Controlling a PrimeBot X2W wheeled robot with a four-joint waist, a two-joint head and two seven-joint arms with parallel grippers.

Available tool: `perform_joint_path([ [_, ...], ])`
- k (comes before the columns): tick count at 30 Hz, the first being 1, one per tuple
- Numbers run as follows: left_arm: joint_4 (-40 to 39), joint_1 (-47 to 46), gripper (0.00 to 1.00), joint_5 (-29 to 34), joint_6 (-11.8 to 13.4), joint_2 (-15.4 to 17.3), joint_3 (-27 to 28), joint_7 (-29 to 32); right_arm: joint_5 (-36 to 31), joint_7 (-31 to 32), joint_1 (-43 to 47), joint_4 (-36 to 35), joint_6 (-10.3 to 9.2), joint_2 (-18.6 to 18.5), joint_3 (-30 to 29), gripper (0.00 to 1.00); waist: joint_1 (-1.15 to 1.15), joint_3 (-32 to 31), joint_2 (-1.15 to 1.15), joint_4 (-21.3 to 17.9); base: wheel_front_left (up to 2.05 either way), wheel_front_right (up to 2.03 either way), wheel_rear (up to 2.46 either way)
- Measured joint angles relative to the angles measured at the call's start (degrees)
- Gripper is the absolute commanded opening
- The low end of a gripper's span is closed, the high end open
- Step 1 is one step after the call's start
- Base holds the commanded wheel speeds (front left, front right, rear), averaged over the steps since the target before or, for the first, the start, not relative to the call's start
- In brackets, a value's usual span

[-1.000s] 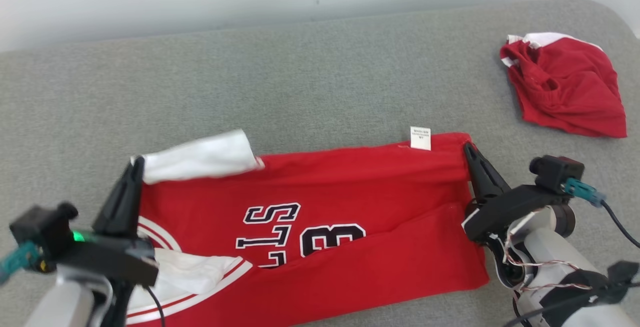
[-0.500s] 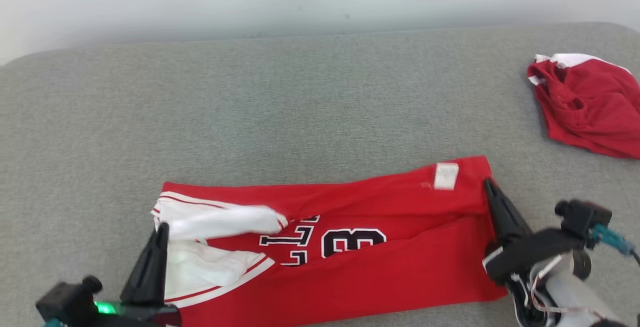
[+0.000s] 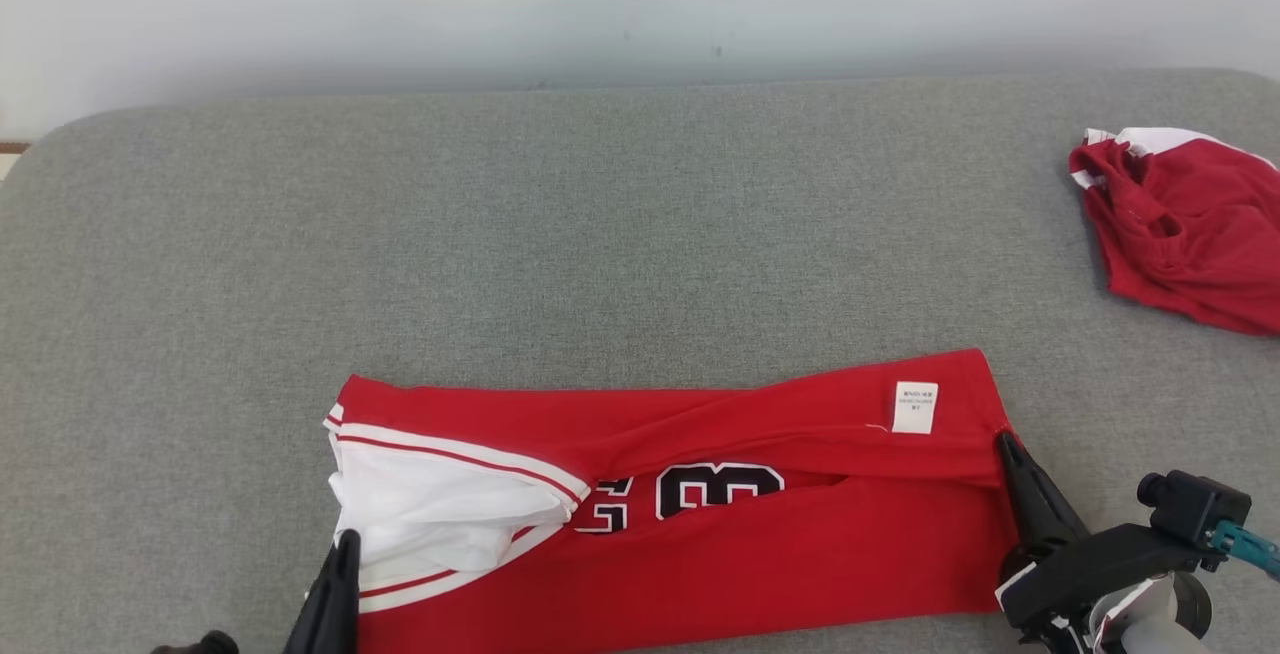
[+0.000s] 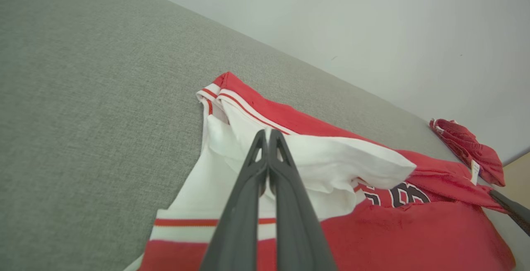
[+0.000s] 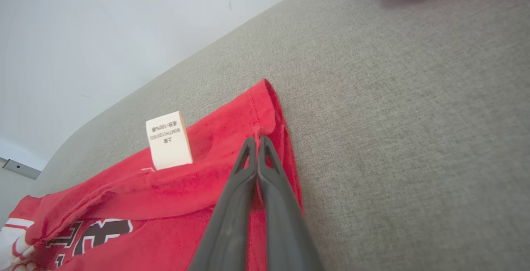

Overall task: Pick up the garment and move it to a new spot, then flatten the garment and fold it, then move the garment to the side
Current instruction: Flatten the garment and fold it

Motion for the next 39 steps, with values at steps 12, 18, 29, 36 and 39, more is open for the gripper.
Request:
perform_joint_path([
  [12, 5.25, -0.88, 1.0, 7.01, -0.09, -3.25, 4.04, 0.01, -2.26, 0.14, -0.48, 2.76, 0.0, 0.82, -1.6, 1.0, 0.0, -0.18, 0.0, 0.24, 0.0, 0.0, 0.0],
  [18, 2.47, 0.18, 1.0, 10.07, -0.13, -5.02, 7.37, 0.0, -5.52, 0.0, 0.66, 0.57, 0.0, 1.25, -5.79, 1.0, 0.0, -0.77, 0.01, 0.5, 0.0, 0.0, 0.0],
  [29, -3.48, 1.87, 1.0, 17.31, 2.82, -7.46, 13.17, 0.0, -14.16, 0.0, 0.03, 4.63, 0.0, 4.19, -8.71, 1.0, 0.0, -2.99, 0.01, 1.25, 0.0, 0.0, 0.0],
  [36, -4.77, 3.47, 1.0, 20.82, 3.93, -7.72, 14.56, 0.0, -17.53, 2.41, -1.51, 10.04, 0.0, 6.64, -10.71, 1.0, 0.0, -4.07, 0.01, 1.91, 0.0, 0.0, 0.0],
  [39, -4.88, 3.65, 1.0, 21.69, 4.43, -7.78, 14.97, 0.0, -18.62, 3.6, -2.33, 12.49, 0.0, 7.32, -11.11, 1.0, 0.0, -4.36, 0.0, 2.1, 0.0, 0.0, 0.0],
])
